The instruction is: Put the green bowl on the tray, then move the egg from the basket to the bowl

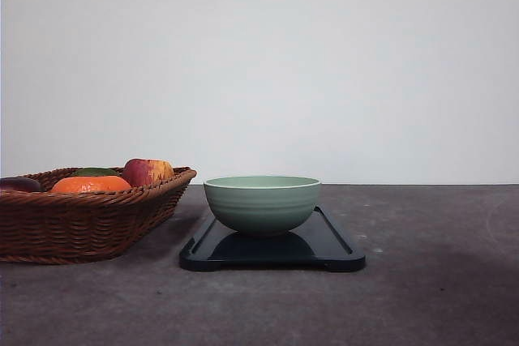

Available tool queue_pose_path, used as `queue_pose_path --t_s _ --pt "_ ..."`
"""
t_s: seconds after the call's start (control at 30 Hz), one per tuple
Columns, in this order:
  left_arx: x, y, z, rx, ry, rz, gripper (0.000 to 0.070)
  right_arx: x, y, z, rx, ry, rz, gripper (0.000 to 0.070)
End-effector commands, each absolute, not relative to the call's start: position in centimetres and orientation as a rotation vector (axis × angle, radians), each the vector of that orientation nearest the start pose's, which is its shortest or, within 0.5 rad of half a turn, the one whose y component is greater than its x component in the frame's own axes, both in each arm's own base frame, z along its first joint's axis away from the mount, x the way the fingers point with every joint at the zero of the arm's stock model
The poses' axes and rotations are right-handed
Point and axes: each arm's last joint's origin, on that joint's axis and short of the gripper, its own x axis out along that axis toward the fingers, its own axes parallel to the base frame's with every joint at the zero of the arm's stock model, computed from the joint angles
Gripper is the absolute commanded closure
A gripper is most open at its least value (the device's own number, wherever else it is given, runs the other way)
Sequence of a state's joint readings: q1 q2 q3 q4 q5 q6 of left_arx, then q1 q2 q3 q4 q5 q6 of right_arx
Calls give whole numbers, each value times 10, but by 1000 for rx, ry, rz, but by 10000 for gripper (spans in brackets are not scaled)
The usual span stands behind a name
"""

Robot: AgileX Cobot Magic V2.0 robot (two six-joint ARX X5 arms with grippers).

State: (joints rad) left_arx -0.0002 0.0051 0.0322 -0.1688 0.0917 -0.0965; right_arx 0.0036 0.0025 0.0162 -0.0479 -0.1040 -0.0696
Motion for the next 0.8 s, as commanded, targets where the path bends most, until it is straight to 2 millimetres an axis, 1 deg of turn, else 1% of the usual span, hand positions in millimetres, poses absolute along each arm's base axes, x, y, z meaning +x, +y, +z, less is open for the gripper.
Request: queue_pose_path --t_s 0.0,0.77 --pt "96 -3 153 -96 151 -82 700 97 3 164 -51 26 108 684" --pt "96 -3 153 -96 151 -82 700 97 3 164 -51 26 108 684"
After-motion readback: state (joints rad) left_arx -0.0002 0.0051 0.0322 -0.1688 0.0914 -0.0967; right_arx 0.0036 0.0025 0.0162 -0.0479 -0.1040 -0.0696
